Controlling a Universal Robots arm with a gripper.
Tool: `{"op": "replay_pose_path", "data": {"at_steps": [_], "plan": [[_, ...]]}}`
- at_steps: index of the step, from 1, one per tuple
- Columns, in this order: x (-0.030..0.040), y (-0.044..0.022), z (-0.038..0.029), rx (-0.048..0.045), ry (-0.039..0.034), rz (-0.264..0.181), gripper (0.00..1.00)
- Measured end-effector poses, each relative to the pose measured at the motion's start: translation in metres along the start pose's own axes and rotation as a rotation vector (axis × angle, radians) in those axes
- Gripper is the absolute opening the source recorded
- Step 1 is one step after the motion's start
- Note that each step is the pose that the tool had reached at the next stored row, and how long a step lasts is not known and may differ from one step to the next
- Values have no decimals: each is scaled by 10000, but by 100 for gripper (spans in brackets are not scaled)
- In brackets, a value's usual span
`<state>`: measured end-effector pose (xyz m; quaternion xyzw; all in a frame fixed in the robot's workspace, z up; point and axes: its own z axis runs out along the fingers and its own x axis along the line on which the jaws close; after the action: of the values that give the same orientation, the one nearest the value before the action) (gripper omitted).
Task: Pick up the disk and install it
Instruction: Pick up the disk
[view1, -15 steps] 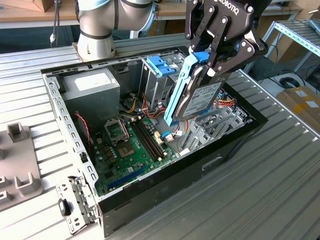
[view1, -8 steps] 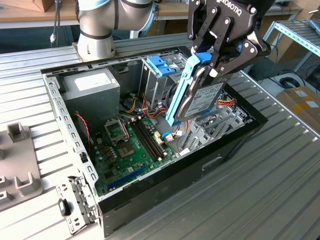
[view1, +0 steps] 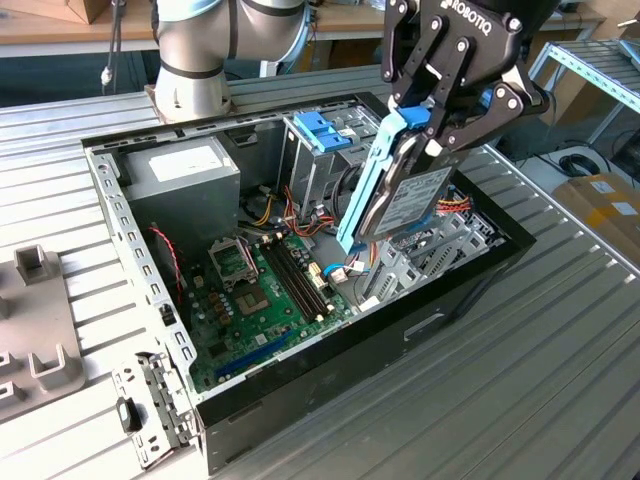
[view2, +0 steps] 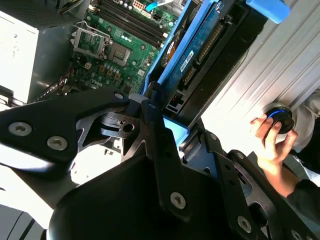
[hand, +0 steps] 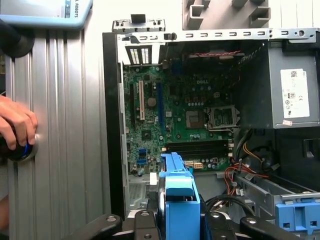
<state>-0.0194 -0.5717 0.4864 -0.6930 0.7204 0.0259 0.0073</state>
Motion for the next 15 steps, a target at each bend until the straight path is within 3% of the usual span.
{"op": "replay_pose_path", "data": {"at_steps": [15], "plan": [[20,-77,7,0,1,0,37]]}}
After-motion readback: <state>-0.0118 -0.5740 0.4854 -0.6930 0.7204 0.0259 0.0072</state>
